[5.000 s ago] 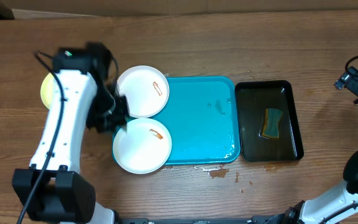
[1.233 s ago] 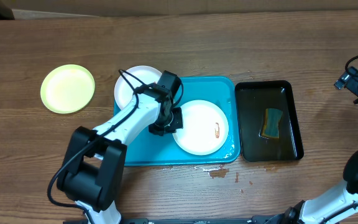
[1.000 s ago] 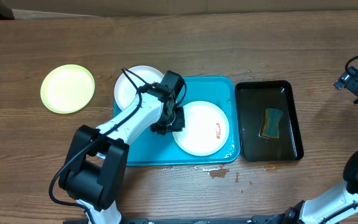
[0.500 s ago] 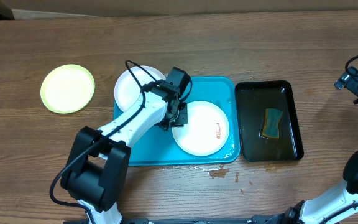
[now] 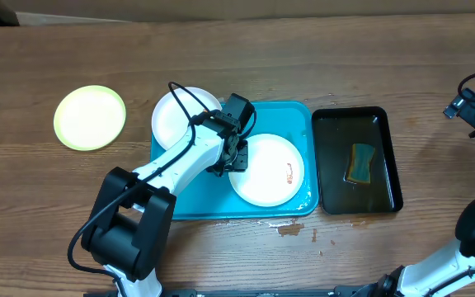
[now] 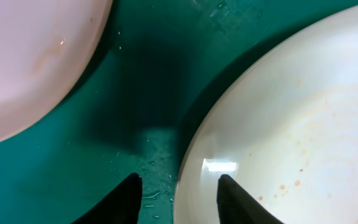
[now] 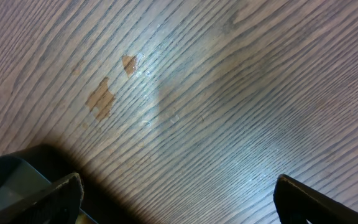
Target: Clean dirty plates on tray and stack at the side
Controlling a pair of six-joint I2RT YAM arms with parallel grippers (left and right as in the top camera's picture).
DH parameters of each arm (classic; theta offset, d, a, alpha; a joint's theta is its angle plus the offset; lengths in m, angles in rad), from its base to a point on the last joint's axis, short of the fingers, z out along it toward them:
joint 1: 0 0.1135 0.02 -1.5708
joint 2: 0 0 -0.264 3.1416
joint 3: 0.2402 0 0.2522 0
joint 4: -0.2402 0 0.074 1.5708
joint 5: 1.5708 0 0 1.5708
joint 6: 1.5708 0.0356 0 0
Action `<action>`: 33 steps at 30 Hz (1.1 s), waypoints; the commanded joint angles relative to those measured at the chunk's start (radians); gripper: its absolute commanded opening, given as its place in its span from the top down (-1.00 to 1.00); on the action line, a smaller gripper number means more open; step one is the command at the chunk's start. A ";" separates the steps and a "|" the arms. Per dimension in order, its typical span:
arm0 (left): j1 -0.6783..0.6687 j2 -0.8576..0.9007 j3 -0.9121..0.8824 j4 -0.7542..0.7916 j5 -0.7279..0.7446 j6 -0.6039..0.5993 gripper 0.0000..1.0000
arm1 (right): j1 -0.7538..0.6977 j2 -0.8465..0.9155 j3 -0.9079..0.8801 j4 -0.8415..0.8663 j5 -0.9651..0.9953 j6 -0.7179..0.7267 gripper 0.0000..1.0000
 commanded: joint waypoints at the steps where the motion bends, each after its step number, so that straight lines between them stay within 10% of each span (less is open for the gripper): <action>1: -0.002 0.013 -0.025 0.021 -0.014 0.005 0.21 | -0.002 -0.018 0.008 0.003 -0.001 0.004 -1.00; 11: -0.001 0.017 -0.034 0.060 -0.013 0.004 0.92 | -0.002 -0.018 0.008 0.112 0.039 -0.037 -1.00; 22: 0.010 0.018 -0.034 0.049 -0.012 -0.201 0.91 | -0.001 -0.018 0.008 0.225 -0.006 -0.016 -1.00; 33: 0.092 0.018 -0.034 0.056 0.111 -0.158 0.43 | 0.015 -0.018 0.006 0.123 -0.717 0.019 -1.00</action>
